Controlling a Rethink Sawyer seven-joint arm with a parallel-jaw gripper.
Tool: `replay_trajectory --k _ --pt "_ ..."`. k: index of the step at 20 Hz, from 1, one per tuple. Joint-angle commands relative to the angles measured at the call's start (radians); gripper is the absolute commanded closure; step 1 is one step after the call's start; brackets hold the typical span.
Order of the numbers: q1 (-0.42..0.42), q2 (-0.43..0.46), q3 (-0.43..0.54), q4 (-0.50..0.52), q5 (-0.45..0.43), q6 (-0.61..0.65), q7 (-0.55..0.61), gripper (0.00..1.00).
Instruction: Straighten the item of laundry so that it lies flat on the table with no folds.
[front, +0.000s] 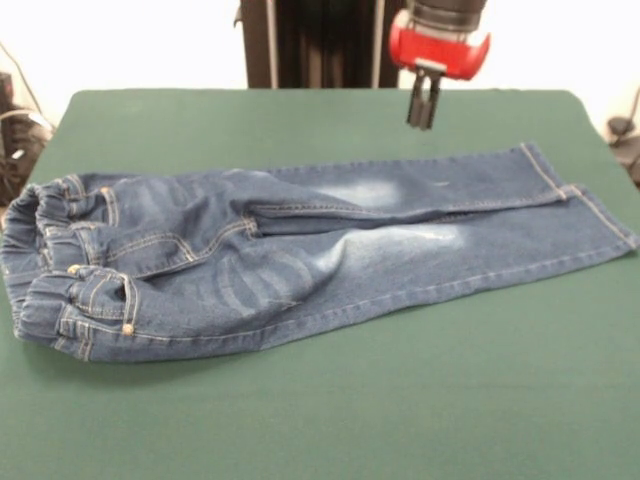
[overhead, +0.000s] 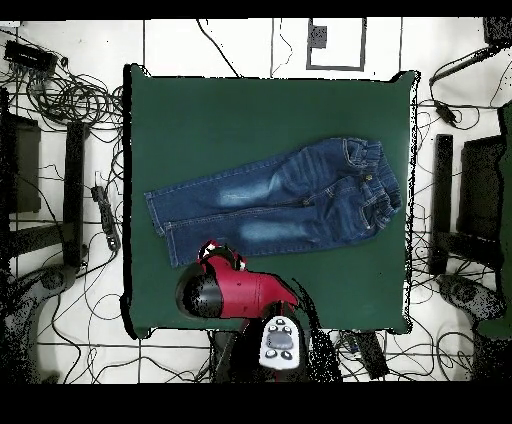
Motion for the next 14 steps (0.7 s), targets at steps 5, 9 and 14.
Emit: replay_trajectory --k 5,9,14 --pt "0.183 0.087 -0.025 -0.037 0.217 0.053 0.241 1.00" --pt "0.204 0.082 -0.040 -0.050 0.248 0.086 0.215 1.00" --pt "0.174 0.139 0.008 -0.044 0.258 -0.001 0.204 1.00"
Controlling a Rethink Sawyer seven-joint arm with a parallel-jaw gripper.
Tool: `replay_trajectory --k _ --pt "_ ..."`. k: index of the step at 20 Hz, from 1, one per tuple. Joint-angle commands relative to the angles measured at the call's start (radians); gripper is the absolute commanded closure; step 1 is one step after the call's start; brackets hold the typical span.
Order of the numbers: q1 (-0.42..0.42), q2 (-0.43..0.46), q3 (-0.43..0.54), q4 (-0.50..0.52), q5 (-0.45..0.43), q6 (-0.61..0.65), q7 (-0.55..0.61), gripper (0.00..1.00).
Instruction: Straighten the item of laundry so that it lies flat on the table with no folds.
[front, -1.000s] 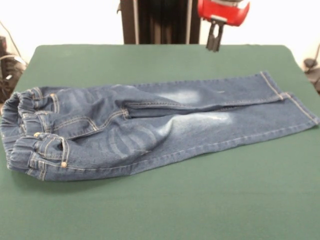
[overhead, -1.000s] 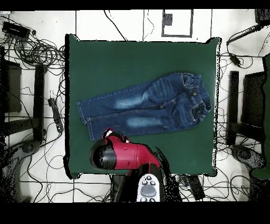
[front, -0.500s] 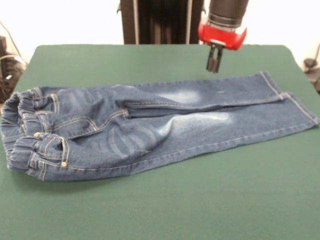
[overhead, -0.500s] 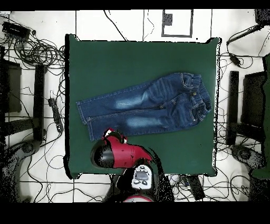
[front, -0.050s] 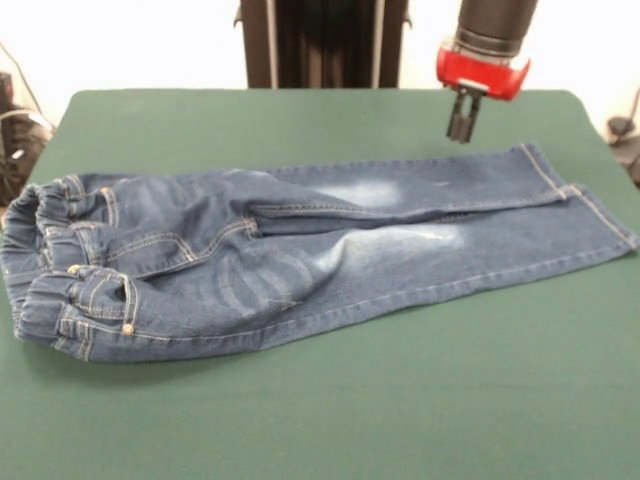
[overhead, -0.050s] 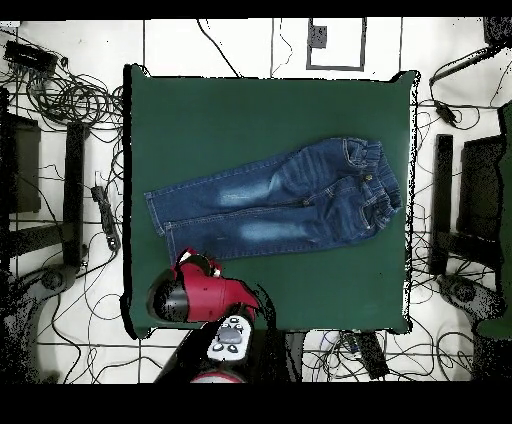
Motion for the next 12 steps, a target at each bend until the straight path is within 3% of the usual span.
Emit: replay_trajectory --k 1,6,9,12 --pt "-0.012 0.072 0.057 -0.042 0.091 -0.005 0.199 1.00" --pt "-0.017 0.073 0.066 -0.054 0.091 -0.001 0.187 1.00" --pt "0.058 0.067 -0.008 -0.107 0.132 0.078 0.193 1.00" --pt "0.078 0.072 -0.014 -0.157 0.140 0.136 0.170 1.00"
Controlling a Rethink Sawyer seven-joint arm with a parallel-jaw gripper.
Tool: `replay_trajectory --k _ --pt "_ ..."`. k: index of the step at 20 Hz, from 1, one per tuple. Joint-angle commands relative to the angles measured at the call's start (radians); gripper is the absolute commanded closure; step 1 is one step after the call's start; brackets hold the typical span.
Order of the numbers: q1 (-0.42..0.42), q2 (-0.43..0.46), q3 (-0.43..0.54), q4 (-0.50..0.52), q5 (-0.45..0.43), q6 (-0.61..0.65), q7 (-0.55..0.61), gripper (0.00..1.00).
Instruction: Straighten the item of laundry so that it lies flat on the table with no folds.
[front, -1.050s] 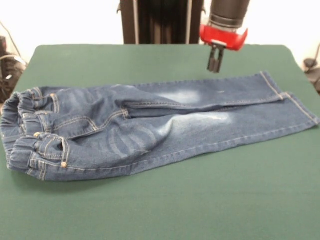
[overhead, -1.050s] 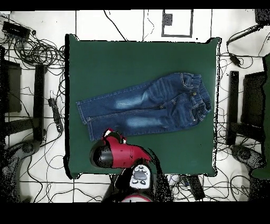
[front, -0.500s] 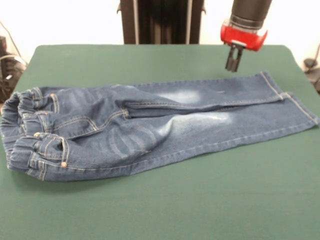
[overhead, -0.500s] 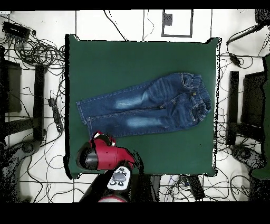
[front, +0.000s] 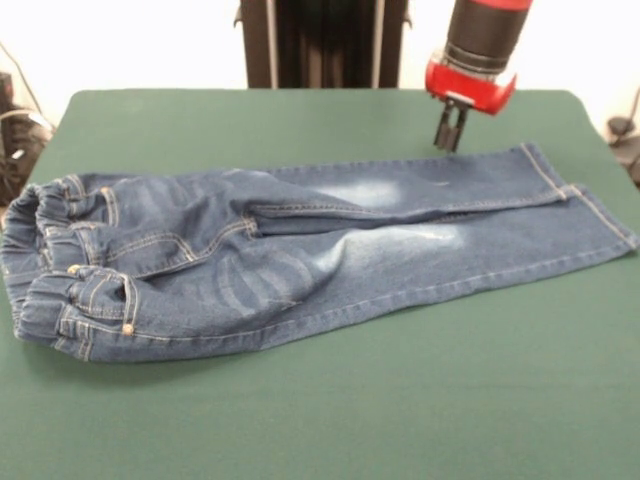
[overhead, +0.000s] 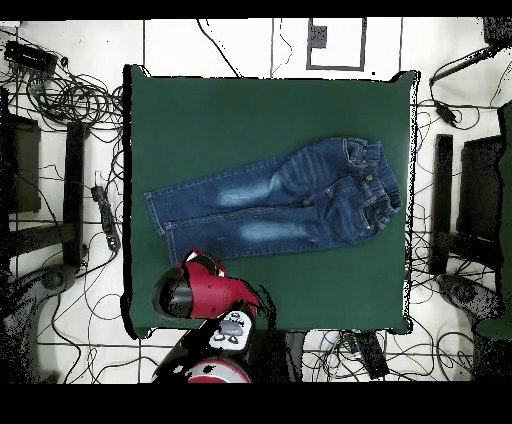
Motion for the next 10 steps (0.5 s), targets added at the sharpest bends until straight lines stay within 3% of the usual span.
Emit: replay_trajectory --k 1,6,10 --pt "0.075 0.011 0.011 -0.147 0.106 0.144 0.167 1.00" --pt "0.162 0.011 -0.049 -0.216 0.141 0.250 0.193 1.00" --pt "0.159 0.013 -0.035 -0.226 0.146 0.255 0.192 1.00"
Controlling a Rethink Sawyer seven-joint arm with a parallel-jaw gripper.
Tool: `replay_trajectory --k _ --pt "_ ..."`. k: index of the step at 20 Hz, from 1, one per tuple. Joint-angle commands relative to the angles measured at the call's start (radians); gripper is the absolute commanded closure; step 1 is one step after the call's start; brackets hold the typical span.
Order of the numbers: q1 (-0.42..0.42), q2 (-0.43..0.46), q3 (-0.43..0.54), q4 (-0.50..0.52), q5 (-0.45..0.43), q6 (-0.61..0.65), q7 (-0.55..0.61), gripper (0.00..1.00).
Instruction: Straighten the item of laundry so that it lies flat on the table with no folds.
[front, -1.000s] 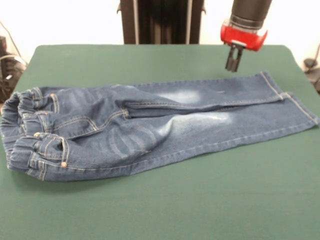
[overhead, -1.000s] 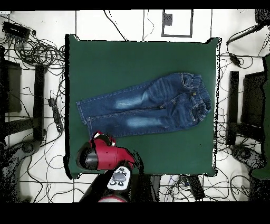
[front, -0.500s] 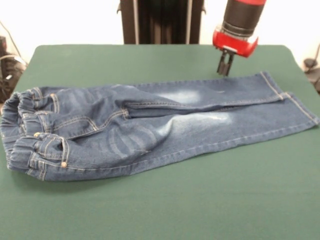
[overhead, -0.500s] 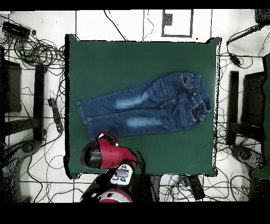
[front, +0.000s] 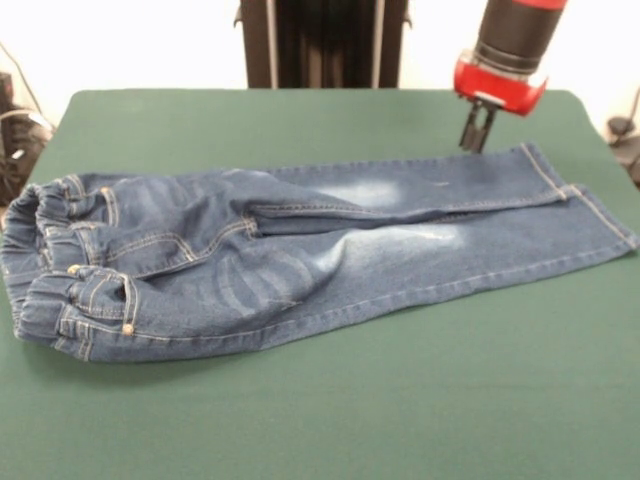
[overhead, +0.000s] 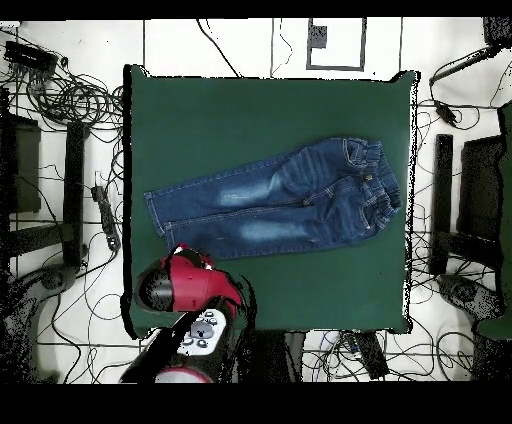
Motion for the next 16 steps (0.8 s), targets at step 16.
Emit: replay_trajectory --k 16 --pt "-0.064 0.110 0.117 -0.193 0.019 0.030 0.100 1.00"
